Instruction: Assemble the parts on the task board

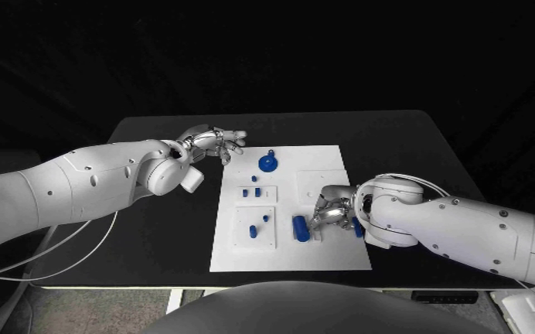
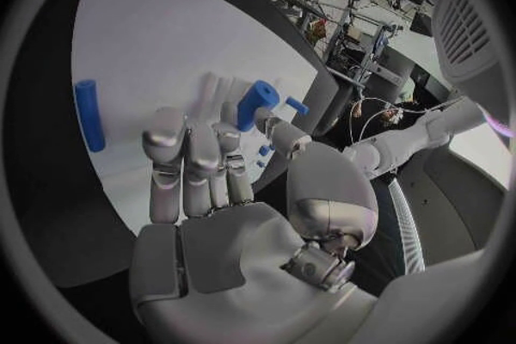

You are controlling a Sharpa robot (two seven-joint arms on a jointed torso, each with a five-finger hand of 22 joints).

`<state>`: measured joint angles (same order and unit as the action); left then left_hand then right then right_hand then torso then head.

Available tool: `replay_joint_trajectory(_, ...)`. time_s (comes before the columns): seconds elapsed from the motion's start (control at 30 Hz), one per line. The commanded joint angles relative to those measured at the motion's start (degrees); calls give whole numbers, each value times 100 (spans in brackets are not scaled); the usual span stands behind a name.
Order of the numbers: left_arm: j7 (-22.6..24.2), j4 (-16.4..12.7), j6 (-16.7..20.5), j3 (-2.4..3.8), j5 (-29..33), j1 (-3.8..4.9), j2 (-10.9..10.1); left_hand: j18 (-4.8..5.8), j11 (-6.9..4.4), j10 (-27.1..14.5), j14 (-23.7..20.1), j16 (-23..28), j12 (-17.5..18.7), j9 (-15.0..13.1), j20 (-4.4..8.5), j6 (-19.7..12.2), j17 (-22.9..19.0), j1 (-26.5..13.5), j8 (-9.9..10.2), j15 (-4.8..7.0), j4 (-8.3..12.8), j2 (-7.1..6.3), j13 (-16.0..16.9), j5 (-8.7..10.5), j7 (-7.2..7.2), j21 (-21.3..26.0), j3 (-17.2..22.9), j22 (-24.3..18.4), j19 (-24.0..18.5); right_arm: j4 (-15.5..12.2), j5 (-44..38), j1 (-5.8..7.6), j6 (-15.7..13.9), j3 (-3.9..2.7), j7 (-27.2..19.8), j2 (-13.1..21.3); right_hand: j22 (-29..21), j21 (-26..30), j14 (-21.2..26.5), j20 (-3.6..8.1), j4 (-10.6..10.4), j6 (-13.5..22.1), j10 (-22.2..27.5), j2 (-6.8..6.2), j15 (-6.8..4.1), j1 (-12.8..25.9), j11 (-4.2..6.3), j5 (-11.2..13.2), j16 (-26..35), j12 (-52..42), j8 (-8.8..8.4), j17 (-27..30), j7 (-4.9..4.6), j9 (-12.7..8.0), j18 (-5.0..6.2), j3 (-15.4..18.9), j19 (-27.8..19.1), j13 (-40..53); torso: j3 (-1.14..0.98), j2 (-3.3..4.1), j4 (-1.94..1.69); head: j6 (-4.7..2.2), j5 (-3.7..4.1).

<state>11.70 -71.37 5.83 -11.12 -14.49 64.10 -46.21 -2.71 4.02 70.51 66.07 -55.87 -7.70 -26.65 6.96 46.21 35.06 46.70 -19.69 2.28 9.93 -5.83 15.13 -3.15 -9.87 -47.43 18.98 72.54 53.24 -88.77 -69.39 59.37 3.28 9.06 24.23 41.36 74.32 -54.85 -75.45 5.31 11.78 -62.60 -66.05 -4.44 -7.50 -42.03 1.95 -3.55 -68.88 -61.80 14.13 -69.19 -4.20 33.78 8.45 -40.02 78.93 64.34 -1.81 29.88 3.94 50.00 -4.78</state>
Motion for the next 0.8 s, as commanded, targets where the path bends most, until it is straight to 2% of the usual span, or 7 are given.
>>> replay_joint_trajectory(0.03,15,-13,-87,4,-15,3,2,-346,1,-57,-39,29,-25,8,91,-38,9,1,-21,4,23,41,9,16,9,25,0,9,6,-24,-51,-2,4,-1,-20,13,-9,-22,-42,-32,-25,-22,-40,0,-4,53,-11,2,33,24,30,-8,-26,-11,655,-9,5,9,-2,-2,-3,0,-6)
replay_joint_trajectory(0.37,17,-6,-84,4,-17,3,-3,-347,1,-58,-39,30,-26,9,91,-40,10,3,-21,4,29,39,9,17,9,26,-2,10,7,-198,205,-2,-27,-1,-154,199,-11,-25,-47,-37,-44,-24,-47,-96,-3,115,-12,13,40,37,32,-19,-26,-20,655,37,4,25,-2,-2,5,0,-19)
replay_joint_trajectory(0.53,14,-3,-79,4,-20,3,-4,-347,1,-58,-38,30,-26,10,91,-40,10,4,-21,5,31,40,9,17,9,27,-2,10,7,-228,208,-1,179,-1,-153,219,-14,-28,-53,-32,-45,-25,-55,-200,-5,147,-10,17,43,46,36,-31,-24,-26,655,89,9,39,-4,-1,4,0,-9)
replay_joint_trajectory(0.63,13,-3,-81,4,-20,3,3,-347,1,-58,-38,30,-26,10,92,-40,10,4,-21,5,32,41,9,17,9,28,-2,10,8,-204,201,-1,360,0,-106,170,-15,-29,-46,-27,6,-16,-53,-311,-6,140,-10,18,63,58,37,-28,-25,-31,655,160,4,54,0,-2,7,0,2)
replay_joint_trajectory(0.8,14,-10,-82,4,-21,3,3,-347,1,-59,-37,30,-27,10,92,-41,10,5,-22,5,34,42,9,17,9,28,-3,11,8,-189,167,-4,397,1,-72,121,-17,-26,-51,-24,43,-9,-49,-280,-5,105,-11,33,64,69,38,-39,-27,-34,655,191,-3,65,-1,0,-1,0,1)
